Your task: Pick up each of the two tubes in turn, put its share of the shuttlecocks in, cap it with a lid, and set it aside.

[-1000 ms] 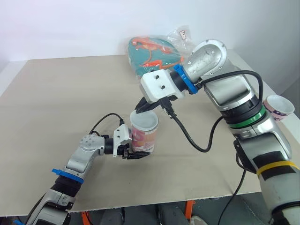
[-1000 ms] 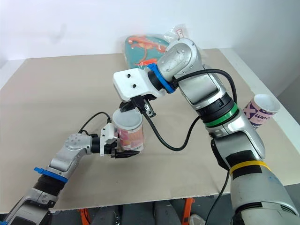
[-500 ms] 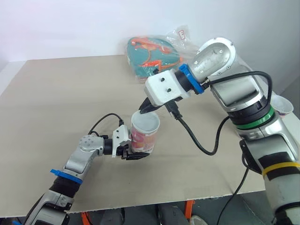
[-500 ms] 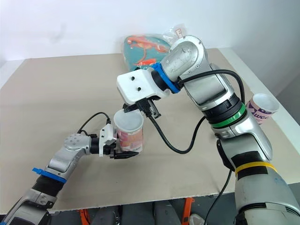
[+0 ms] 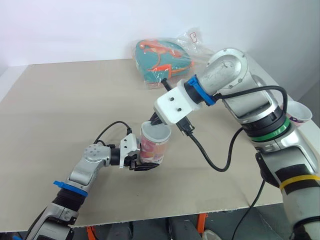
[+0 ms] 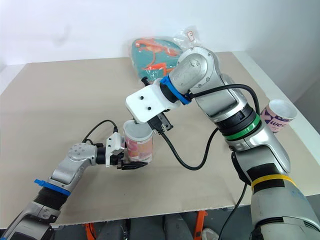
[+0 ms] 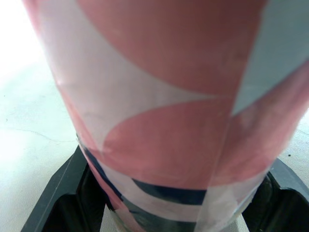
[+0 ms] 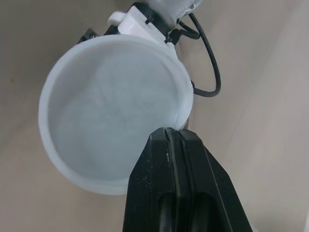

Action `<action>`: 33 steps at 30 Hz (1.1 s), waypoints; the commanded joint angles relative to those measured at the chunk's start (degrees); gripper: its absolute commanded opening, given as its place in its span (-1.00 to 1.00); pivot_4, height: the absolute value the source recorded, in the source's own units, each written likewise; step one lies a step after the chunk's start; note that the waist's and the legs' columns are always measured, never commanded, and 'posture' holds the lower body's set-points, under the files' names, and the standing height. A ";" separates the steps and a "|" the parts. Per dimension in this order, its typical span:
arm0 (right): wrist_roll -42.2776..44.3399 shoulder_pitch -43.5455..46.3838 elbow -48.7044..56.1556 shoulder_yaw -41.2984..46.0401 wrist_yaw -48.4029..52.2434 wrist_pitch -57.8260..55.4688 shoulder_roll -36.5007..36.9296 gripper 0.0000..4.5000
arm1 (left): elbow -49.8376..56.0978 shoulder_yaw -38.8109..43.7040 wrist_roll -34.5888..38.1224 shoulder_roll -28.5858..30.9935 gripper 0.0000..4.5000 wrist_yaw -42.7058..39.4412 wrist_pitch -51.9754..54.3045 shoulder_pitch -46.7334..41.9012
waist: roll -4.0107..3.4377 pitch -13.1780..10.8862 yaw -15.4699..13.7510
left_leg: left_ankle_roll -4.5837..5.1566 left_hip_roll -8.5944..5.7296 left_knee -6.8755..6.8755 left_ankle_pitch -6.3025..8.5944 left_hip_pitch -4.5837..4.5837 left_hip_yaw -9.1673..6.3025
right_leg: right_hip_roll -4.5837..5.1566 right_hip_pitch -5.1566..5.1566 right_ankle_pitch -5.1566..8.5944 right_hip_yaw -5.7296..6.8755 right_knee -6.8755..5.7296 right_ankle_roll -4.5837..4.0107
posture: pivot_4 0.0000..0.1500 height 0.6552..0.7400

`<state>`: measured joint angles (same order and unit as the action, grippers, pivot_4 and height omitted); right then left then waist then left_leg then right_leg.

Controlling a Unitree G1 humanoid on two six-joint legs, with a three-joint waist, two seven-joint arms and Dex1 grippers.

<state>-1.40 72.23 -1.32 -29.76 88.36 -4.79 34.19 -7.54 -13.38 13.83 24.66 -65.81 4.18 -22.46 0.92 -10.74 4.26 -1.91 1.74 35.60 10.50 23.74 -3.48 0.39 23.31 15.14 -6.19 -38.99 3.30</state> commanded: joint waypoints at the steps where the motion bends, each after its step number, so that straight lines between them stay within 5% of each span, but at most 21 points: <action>1: -1.89 -0.80 -0.09 -1.48 2.67 1.07 1.01 -0.97 | -0.55 0.10 -0.53 1.01 0.37 0.09 0.68 1.32 | 0.00 0.00 0.00 | 0.00 0.00 0.00 0.00 -0.01 0.00 | 0.00 -0.01 -0.01 0.00 0.00 0.00 | 1.00 0.97; 33: -1.70 -6.79 9.59 5.86 -4.35 -1.29 3.07 -0.97 | -0.89 0.00 -0.36 1.30 0.37 -0.13 0.60 1.10 | 0.01 0.00 -0.02 | 0.00 0.01 -0.06 0.00 -0.11 0.03 | 0.00 -0.08 0.03 -0.01 0.00 -0.03 | 1.00 0.97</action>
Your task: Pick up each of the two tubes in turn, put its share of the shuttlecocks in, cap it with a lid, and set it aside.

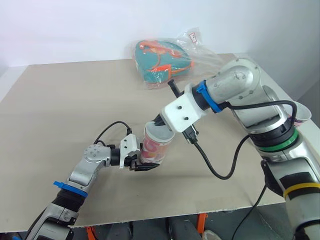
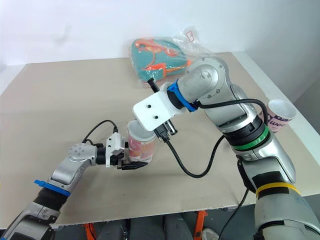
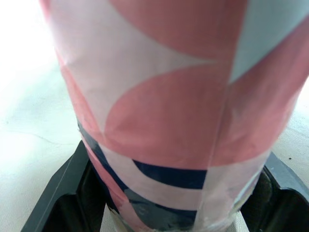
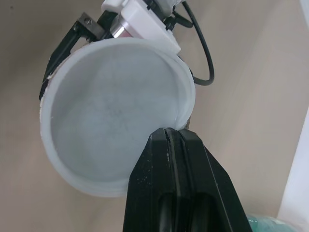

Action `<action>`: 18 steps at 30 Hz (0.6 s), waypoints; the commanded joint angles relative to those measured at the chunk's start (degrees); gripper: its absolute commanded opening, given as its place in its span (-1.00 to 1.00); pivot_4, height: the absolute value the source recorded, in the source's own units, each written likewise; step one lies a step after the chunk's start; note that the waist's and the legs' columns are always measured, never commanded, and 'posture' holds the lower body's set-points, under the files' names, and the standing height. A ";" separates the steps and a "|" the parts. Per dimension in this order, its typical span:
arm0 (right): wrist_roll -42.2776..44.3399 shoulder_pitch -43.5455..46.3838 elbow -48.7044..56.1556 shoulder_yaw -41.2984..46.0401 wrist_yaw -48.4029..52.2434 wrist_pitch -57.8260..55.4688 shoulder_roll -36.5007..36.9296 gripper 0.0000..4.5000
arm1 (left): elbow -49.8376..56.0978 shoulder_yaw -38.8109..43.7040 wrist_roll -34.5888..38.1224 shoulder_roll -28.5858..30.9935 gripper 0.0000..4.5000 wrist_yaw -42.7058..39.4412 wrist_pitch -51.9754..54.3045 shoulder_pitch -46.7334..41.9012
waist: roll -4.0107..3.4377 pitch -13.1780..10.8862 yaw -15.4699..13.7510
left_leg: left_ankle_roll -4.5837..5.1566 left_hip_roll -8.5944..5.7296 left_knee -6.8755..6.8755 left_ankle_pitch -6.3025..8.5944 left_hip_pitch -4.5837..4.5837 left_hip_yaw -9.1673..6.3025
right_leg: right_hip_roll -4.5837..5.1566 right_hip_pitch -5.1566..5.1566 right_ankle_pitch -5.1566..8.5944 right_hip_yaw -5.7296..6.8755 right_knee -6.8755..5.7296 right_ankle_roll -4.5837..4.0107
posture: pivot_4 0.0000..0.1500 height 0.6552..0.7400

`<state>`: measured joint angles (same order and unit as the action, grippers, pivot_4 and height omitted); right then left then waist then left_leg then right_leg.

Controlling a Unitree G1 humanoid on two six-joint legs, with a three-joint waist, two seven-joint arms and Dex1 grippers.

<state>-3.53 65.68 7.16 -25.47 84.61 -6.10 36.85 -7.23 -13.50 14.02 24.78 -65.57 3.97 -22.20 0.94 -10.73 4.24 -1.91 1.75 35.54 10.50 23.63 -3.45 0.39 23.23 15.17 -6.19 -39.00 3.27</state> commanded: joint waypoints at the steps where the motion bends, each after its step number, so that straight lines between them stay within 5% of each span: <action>1: 0.47 -0.32 1.03 1.61 -0.81 0.13 0.33 -0.97 | -1.20 0.13 -0.53 1.18 0.37 -0.37 0.84 0.79 | 0.00 0.00 0.00 | 0.00 0.00 0.00 0.00 0.00 0.00 | 0.00 0.00 0.00 0.00 0.00 0.00 | 1.00 0.97; 8: -2.32 -0.44 -6.51 -1.33 -3.09 5.81 -2.53 -0.97 | -1.00 0.20 -0.44 1.30 0.37 -0.21 1.02 0.98 | 0.01 0.00 0.14 | 0.00 0.01 0.00 0.00 -0.04 0.03 | -0.01 0.00 -0.01 0.00 0.00 -0.02 | 1.00 0.97; 11: -2.89 0.23 -6.94 -1.22 -3.82 6.65 -3.70 -0.56 | -0.97 0.21 -0.37 1.28 0.37 -0.10 1.16 0.99 | 0.00 0.00 0.21 | 0.00 0.05 -0.02 0.00 -0.19 0.08 | -0.03 -0.05 -0.06 0.00 -0.01 -0.08 | 1.00 0.97; 16: -4.23 2.58 -9.79 -0.49 -6.59 5.66 -6.20 0.49 | -0.77 0.26 -0.30 1.27 0.37 0.03 1.36 1.15 | 0.02 0.02 0.28 | 0.00 0.10 -0.03 0.00 -0.27 0.09 | -0.08 -0.09 -0.10 0.00 -0.04 -0.14 | 1.00 0.97; 18: -3.73 3.65 -11.10 0.23 -7.25 5.77 -6.98 0.49 | -0.73 0.22 -0.27 1.24 0.37 0.00 1.42 1.21 | 0.04 0.03 0.29 | 0.00 0.12 -0.03 0.00 -0.28 0.09 | -0.09 -0.09 -0.10 0.00 -0.04 -0.15 | 1.00 0.97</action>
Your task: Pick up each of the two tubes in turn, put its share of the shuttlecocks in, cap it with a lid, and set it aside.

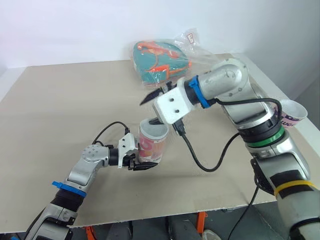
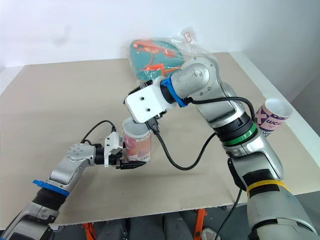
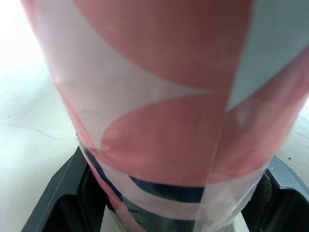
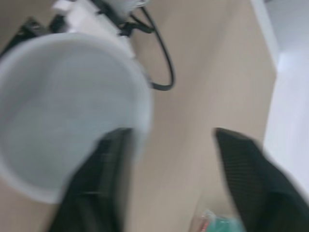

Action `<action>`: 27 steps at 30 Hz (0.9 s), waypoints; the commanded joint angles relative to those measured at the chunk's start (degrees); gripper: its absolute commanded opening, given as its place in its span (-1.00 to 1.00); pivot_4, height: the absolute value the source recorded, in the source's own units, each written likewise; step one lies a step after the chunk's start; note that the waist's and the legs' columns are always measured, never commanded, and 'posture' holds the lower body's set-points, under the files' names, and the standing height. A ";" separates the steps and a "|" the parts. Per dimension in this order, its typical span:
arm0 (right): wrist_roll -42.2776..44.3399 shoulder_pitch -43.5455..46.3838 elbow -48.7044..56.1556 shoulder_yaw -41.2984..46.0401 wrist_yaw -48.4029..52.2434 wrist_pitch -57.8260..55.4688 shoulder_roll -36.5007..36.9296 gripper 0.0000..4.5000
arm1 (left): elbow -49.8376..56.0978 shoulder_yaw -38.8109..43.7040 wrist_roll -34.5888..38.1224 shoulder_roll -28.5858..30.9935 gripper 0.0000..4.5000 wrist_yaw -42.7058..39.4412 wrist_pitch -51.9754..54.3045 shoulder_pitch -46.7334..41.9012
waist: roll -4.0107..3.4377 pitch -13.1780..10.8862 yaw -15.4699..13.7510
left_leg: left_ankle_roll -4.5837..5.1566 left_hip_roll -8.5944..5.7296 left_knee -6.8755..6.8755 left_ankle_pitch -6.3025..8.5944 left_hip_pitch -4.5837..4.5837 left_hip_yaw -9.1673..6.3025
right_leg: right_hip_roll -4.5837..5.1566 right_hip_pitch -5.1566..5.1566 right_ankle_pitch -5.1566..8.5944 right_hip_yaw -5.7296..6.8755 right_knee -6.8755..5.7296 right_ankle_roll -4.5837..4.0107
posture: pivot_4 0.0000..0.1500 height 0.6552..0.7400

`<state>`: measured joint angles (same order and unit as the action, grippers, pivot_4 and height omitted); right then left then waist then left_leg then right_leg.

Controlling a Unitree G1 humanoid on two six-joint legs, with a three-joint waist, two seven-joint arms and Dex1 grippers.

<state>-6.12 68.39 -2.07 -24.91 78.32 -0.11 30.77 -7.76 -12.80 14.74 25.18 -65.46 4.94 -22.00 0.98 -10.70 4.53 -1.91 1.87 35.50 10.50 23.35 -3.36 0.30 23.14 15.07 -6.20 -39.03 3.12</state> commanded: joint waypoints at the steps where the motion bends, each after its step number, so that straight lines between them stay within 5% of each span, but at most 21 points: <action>1: -0.51 1.56 -2.23 0.41 -0.96 -0.59 -1.00 0.49 | -0.30 -0.53 -1.03 0.83 0.37 -0.17 0.39 0.97 | 0.00 0.00 0.00 | 0.00 0.00 0.00 0.00 0.01 0.00 | 0.00 0.00 0.00 0.00 0.00 0.00 | 1.00 0.97; 13: 17.75 4.04 -3.56 9.68 8.12 -14.84 0.55 0.49 | -1.00 -0.82 -0.99 0.61 0.37 -0.42 0.04 0.53 | 0.01 -0.02 -0.02 | 0.00 -0.05 -0.04 0.00 0.11 -0.02 | 0.04 0.04 0.08 -0.04 0.01 0.03 | 1.00 0.97; 16: 18.22 3.91 -6.02 9.74 8.51 -14.95 0.61 0.14 | -1.01 -0.82 -1.01 0.66 0.37 -0.46 0.02 0.62 | 0.01 -0.02 -0.02 | 0.00 -0.05 -0.07 0.00 0.10 -0.02 | 0.04 0.04 0.09 -0.04 0.01 0.04 | 1.00 0.97; 21: 18.19 2.79 -8.59 8.65 8.70 -15.07 -0.13 -0.93 | -1.05 -0.81 -1.06 0.66 0.37 -0.39 -0.02 0.68 | 0.01 -0.02 -0.02 | 0.00 -0.06 -0.07 0.00 0.11 -0.01 | 0.04 0.06 0.10 -0.04 0.01 0.05 | 1.00 0.97; 27: 19.52 2.19 -7.41 7.83 11.12 -17.09 -0.03 -0.97 | -0.85 -0.78 -1.15 0.77 0.37 -0.25 0.03 0.90 | 0.00 -0.02 -0.02 | 0.00 -0.07 -0.08 0.00 0.17 -0.03 | 0.04 0.09 0.13 -0.06 0.01 0.07 | 1.00 0.97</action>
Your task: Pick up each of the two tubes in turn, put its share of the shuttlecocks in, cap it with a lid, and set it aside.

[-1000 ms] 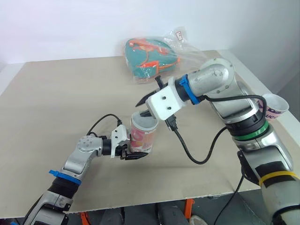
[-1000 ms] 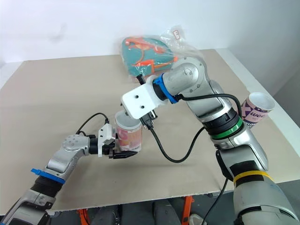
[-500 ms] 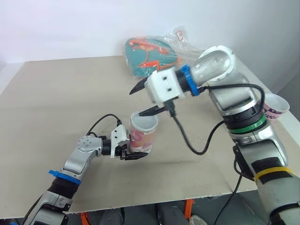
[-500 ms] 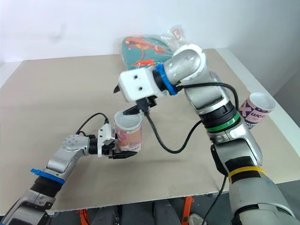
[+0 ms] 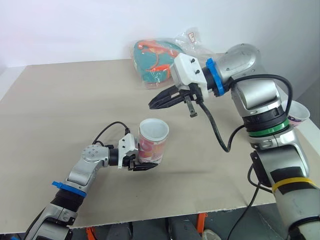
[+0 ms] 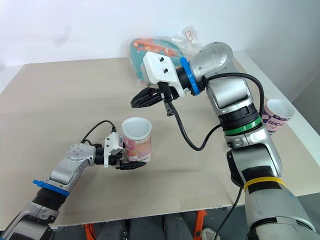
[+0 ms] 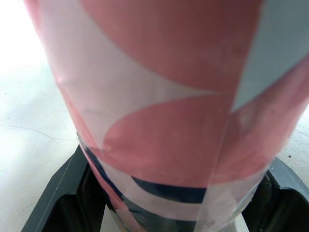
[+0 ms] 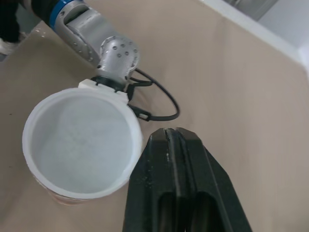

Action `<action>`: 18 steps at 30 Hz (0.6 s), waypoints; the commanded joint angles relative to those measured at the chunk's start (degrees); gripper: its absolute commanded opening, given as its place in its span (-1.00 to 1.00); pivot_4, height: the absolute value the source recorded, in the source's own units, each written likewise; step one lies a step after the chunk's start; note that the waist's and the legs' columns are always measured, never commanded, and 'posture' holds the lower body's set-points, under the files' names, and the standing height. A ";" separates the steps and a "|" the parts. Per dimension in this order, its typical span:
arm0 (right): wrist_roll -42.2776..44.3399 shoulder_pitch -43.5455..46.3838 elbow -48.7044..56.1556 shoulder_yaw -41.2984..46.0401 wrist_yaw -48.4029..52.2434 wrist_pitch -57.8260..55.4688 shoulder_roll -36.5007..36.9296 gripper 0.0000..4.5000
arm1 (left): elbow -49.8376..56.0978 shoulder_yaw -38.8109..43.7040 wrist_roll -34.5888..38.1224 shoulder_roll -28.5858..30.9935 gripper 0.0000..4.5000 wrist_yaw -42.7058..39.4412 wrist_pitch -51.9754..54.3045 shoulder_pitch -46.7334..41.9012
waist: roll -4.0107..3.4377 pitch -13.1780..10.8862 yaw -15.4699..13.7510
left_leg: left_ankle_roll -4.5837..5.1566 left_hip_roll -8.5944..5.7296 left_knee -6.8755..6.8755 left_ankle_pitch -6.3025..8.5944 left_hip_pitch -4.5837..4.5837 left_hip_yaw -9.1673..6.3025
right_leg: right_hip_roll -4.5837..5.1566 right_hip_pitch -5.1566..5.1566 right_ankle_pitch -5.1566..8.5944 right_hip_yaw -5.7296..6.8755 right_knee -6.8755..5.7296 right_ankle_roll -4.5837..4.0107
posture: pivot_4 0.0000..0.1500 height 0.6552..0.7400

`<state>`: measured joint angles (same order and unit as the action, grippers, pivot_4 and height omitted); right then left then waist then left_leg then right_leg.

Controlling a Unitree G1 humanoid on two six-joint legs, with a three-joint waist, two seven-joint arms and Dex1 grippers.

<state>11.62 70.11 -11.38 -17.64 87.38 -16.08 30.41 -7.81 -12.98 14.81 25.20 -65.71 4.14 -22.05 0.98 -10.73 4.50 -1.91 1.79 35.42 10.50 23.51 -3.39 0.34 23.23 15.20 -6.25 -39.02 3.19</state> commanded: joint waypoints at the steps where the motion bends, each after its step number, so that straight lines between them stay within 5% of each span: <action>1: 2.08 0.44 2.17 0.39 2.56 -1.67 0.45 -0.97 | -0.76 -0.60 -1.22 0.78 0.37 0.03 0.86 0.99 | 0.00 0.00 0.00 | 0.00 0.00 0.00 0.00 0.00 0.00 | 0.00 0.00 0.00 0.00 0.00 0.00 | 1.00 0.97; 18: 11.30 -0.40 9.09 -8.85 5.12 -6.60 4.81 -0.97 | -0.64 -0.49 -1.27 0.86 0.37 0.47 0.84 1.39 | 0.00 0.00 0.00 | 0.00 0.00 0.00 0.00 0.03 -0.01 | 0.00 0.03 0.00 0.01 0.00 0.00 | 1.00 0.97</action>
<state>20.66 69.41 -4.48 -26.78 89.75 -22.63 34.44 -7.67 -13.00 14.80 25.24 -65.52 4.07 -21.90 0.98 -10.73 4.50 -1.91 1.79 35.42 10.50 23.54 -3.40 0.34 23.26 15.21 -6.24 -39.01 3.20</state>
